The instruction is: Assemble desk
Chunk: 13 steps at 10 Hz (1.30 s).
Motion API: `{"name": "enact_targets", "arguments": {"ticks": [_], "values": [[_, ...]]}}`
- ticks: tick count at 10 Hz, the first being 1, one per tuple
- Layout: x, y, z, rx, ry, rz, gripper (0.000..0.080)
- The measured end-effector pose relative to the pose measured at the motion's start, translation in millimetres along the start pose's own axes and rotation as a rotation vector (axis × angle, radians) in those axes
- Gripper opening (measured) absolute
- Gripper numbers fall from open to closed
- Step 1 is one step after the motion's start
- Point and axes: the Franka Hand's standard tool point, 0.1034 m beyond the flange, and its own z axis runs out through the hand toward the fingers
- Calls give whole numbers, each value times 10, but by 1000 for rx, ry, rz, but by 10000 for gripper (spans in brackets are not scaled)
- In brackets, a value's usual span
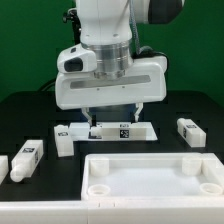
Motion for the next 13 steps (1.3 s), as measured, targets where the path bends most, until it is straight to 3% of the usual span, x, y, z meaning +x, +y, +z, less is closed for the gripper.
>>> {"name": "enact_targets", "arguments": {"ticks": [1,2,3,5,6,9,10,13], "values": [[-58,-62,16,7,-73,21,649],[-85,-280,17,-22,-107,40,649],[-124,-571,35,-30,-183,31,649],[1,-993,-10,-55,-315,16,649],[42,-1117,-15,-59,-374,8,649],[-30,-1071,26,-67,-521,31,649],[-43,-1128,65,-71,-554,40,649],[-163,-1877,247,-86,-510,-89,649]]}}
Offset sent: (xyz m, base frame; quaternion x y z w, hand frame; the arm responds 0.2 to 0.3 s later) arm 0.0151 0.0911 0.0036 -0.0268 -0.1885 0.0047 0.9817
